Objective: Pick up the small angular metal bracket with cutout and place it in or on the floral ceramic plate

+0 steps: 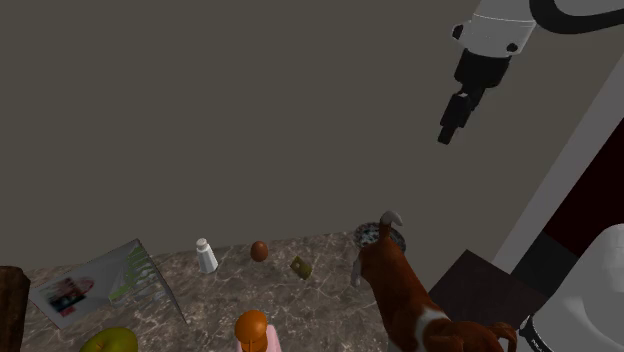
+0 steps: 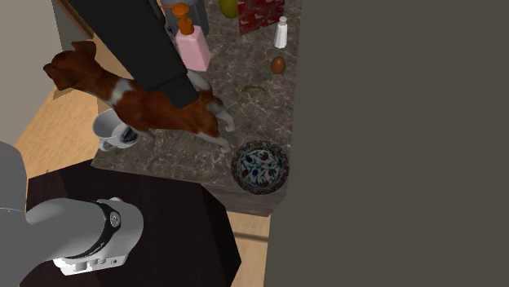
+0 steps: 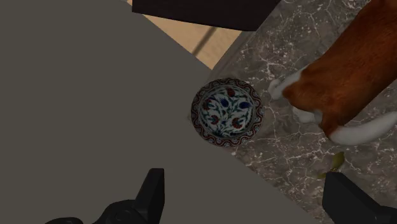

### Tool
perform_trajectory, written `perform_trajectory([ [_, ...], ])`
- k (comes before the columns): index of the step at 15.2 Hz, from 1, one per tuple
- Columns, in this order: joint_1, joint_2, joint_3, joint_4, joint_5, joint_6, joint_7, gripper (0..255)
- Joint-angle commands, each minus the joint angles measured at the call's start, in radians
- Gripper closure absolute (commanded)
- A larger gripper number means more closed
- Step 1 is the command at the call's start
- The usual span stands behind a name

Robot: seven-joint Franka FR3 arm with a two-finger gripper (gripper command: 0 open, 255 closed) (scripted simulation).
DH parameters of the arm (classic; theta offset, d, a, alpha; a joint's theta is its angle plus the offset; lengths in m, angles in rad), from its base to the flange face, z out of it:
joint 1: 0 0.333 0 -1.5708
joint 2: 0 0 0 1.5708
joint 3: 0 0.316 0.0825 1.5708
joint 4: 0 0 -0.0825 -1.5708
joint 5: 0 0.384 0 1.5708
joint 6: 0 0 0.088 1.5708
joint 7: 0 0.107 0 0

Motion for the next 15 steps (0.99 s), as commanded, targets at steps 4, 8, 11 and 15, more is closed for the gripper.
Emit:
perform_trajectory([
  [4,0.012,0.013,0.052,-0.066,0.014,0.086,0.057,0],
  [8,0.026,0.053,0.125,-0.136,0.028,0.204,0.135,0],
  [11,0.033,0.101,0.182,-0.173,0.032,0.294,0.196,0],
  [15,0.033,0.188,0.263,-0.203,0.023,0.414,0.285,0],
])
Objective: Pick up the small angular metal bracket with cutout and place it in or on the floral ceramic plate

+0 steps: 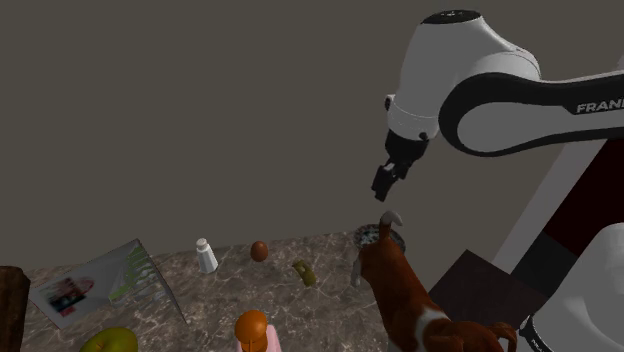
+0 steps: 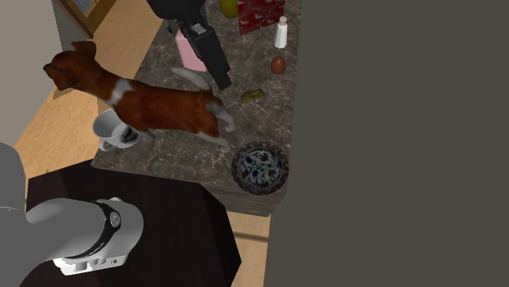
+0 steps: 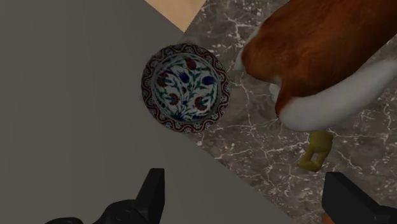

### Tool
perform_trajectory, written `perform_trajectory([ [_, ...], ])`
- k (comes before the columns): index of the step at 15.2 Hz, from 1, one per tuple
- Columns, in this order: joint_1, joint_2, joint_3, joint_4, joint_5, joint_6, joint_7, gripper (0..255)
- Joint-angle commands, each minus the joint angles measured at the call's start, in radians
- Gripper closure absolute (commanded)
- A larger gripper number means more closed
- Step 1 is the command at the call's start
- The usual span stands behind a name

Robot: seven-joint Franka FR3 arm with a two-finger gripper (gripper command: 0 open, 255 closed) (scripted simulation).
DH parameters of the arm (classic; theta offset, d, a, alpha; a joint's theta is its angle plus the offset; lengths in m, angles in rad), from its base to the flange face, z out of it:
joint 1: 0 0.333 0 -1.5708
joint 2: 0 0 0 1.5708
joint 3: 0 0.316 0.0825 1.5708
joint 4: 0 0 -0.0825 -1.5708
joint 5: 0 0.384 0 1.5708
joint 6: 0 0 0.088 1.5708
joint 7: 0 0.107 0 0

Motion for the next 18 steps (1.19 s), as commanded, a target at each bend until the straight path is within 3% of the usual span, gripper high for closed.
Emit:
perform_trajectory([
  [1,-0.001,0.045,0.042,-0.014,-0.008,0.061,0.049,0],
  [6,-0.027,0.197,0.154,-0.008,-0.069,0.201,0.188,0],
  [10,-0.066,0.347,0.247,0.028,-0.176,0.292,0.333,0],
  [15,-0.102,0.577,0.336,0.115,-0.408,0.349,0.571,0],
  [18,-0.078,0.728,0.341,0.19,-0.572,0.343,0.719,0],
])
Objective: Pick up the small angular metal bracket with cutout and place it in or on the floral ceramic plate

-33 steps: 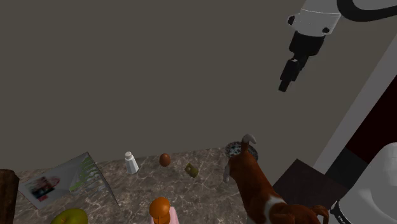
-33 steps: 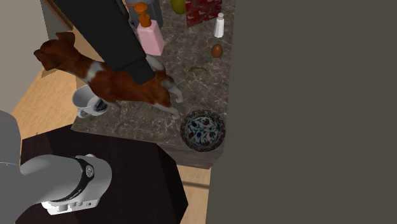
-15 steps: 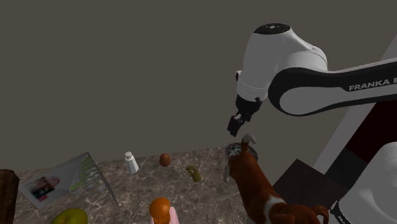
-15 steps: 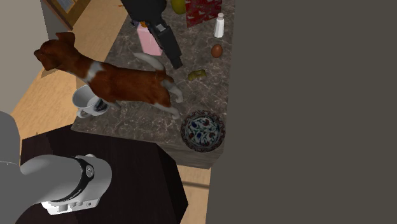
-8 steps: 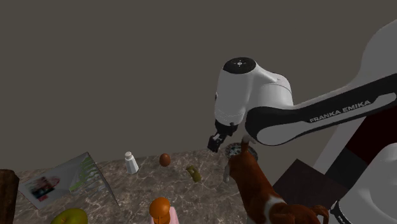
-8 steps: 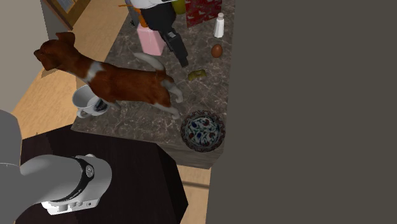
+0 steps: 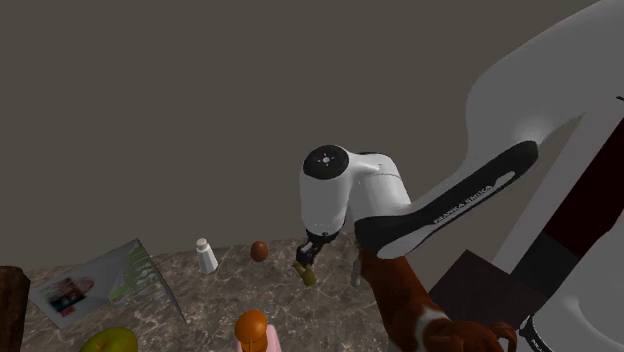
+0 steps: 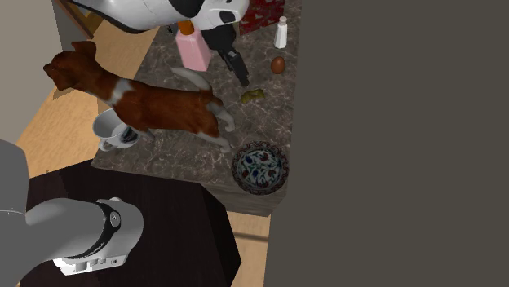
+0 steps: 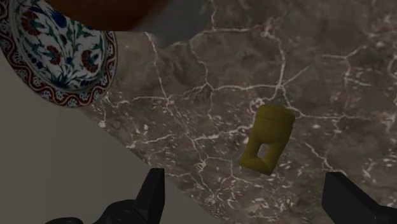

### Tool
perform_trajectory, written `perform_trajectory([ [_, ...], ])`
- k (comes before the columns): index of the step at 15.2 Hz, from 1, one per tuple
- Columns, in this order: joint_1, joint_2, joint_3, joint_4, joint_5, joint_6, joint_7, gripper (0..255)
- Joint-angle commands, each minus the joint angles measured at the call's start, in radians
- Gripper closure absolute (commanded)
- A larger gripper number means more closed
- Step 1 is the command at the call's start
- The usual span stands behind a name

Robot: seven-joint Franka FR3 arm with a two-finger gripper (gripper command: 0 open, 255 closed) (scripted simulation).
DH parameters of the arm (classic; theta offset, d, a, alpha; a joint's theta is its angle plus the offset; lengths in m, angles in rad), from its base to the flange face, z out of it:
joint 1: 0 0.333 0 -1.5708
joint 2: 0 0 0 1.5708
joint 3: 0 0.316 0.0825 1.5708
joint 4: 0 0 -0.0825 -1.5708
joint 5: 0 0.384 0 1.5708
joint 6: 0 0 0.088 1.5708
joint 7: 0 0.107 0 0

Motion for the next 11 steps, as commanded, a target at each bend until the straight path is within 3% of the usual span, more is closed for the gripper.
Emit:
perform_trajectory([
  [1,0.028,0.102,-0.004,0.062,-0.107,-0.016,0.096,0],
  [5,0.114,0.281,-0.053,0.18,-0.264,-0.047,0.23,0],
  [11,0.127,0.345,-0.096,0.19,-0.333,-0.008,0.269,0],
])
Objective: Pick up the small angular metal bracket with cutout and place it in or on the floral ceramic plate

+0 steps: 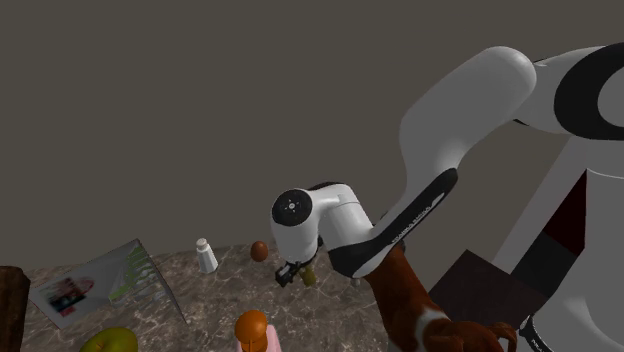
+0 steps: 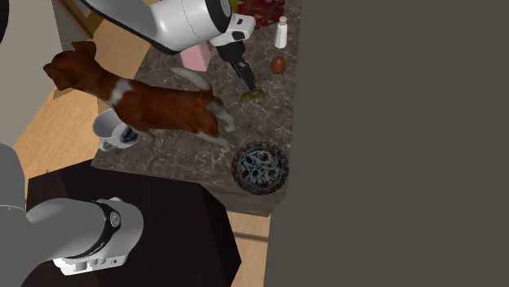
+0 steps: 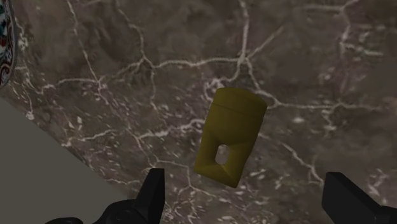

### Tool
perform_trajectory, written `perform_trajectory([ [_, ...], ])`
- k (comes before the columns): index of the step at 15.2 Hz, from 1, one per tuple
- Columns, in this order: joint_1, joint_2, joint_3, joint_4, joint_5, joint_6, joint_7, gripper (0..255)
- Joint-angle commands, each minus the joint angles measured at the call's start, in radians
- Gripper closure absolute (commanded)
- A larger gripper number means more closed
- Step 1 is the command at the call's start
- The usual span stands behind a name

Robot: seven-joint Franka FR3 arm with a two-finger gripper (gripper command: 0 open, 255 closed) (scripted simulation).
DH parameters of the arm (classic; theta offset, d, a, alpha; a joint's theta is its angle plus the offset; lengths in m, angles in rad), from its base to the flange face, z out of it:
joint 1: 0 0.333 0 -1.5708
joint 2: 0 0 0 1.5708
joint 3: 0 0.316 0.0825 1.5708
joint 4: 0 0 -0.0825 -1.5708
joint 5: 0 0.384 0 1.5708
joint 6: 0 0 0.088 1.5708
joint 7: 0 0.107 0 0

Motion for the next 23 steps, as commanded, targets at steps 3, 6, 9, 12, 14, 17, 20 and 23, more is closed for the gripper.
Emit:
perform_trajectory([
  [3,0.005,0.03,-0.019,0.005,-0.033,0.018,0.019,0],
  [6,0.005,0.03,-0.019,0.005,-0.033,0.018,0.019,0],
  [9,0.005,0.03,-0.019,0.005,-0.033,0.018,0.019,0],
  [12,0.005,0.03,-0.019,0.005,-0.033,0.018,0.019,255],
  [14,0.005,0.03,-0.019,0.005,-0.033,0.018,0.019,255],
  [17,0.005,0.03,-0.019,0.005,-0.033,0.018,0.019,255],
  [20,0.005,0.03,-0.019,0.005,-0.033,0.018,0.019,255],
  [23,-0.257,0.095,0.11,0.083,0.411,0.034,-0.303,0],
])
